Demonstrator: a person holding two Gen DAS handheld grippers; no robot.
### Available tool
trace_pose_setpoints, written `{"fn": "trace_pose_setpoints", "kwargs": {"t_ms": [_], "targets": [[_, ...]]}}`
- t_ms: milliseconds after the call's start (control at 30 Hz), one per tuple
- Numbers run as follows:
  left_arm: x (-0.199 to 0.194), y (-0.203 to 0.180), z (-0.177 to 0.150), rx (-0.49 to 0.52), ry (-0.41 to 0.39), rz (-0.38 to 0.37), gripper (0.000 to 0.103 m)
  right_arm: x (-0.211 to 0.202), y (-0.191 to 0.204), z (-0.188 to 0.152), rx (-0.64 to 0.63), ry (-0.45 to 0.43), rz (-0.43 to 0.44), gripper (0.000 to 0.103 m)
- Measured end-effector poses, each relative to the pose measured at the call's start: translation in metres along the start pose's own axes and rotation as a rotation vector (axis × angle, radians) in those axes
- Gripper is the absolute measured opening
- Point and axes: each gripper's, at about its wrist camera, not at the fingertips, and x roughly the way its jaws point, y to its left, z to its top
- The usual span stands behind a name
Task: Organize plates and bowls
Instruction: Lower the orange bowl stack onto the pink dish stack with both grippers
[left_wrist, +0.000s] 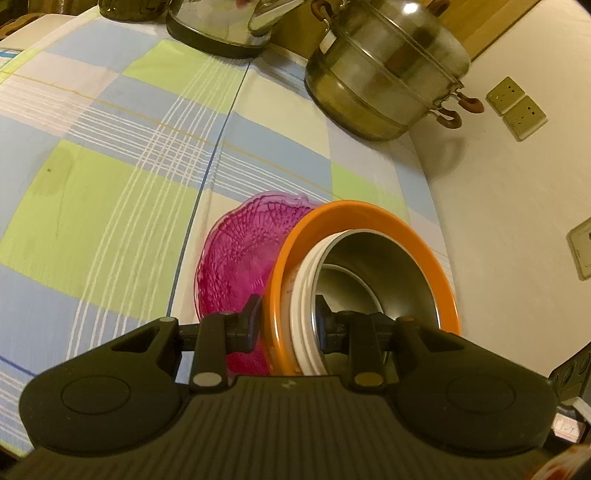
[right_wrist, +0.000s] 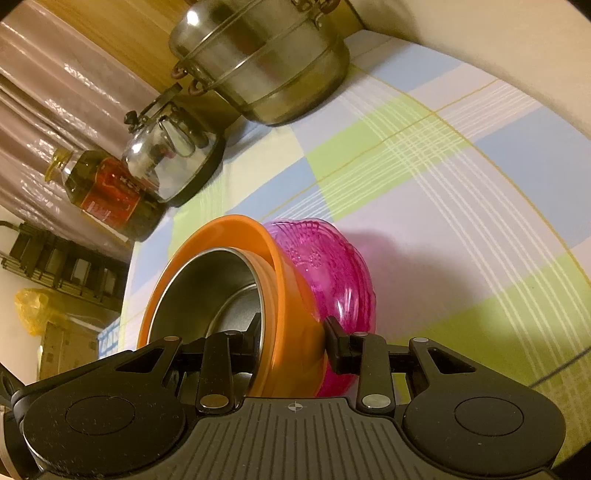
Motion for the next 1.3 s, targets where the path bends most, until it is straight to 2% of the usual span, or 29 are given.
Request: {"fn": "trace_pose_setpoints", "kwargs": {"t_ms": [867, 1300], "targets": [[0.041, 0.015, 0.016, 0.008, 0.027, 0.039, 0.025, 0.043, -0.001, 0.013, -0.044, 0.05, -0.032, 0.034], [0.042, 0.012, 0.017, 0.062, 0.015, 0.045, 0.025, 0.046, 0.01, 0.01, -0.187, 0.055, -0.081, 0.034]]}}
